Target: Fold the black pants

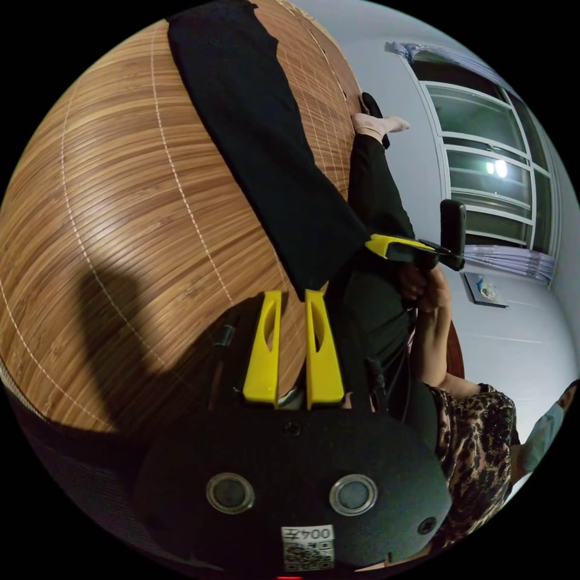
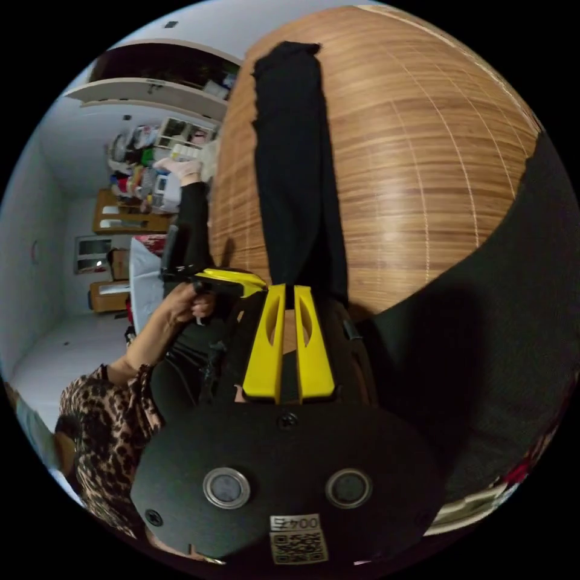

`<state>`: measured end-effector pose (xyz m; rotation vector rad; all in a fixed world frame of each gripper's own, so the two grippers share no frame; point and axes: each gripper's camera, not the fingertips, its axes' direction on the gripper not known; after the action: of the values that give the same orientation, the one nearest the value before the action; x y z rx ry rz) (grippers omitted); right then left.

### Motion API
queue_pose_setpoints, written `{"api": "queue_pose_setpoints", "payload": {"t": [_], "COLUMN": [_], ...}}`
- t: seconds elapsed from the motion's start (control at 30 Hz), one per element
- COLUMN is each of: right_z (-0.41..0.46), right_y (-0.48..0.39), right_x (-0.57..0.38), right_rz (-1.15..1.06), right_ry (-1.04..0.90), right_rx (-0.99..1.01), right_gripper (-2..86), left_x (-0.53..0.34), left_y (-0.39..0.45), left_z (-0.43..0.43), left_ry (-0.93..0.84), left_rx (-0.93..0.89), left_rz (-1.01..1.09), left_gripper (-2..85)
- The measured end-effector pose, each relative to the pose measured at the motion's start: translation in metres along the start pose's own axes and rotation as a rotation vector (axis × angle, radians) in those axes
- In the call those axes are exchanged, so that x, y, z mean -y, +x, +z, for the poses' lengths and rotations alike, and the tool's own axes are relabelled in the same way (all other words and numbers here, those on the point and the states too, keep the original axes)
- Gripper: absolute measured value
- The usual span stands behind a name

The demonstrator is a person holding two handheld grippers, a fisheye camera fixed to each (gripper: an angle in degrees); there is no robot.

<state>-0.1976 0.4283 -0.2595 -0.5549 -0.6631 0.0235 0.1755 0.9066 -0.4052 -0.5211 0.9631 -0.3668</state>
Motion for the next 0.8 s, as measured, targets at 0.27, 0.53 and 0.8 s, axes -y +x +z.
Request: {"api": "queue_pose_setpoints", "payload": {"t": [0.27, 0.53, 0.8], "right_z": [0.005, 0.003, 0.030], "right_y": [-0.004, -0.001, -0.012], "right_x": [0.001, 0.002, 0.017], "right_rz": [0.051, 0.119, 0.104], "right_ry": [-0.036, -0.022, -0.137], "right_rx": [-0.101, -0.149, -0.225], "right_gripper": [4.0, 3.9, 4.0], "left_x": [0.000, 0.000, -0.001], "left_y": [-0.002, -0.003, 0.000], "left_z": [0.010, 0.021, 0.033], "left_ry": [0.000, -0.002, -0.003], "left_rx": [-0.006, -0.009, -0.011], "left_rz": [-0.006, -0.014, -0.012], "left_gripper": [6.3, 5.4, 5.1]}}
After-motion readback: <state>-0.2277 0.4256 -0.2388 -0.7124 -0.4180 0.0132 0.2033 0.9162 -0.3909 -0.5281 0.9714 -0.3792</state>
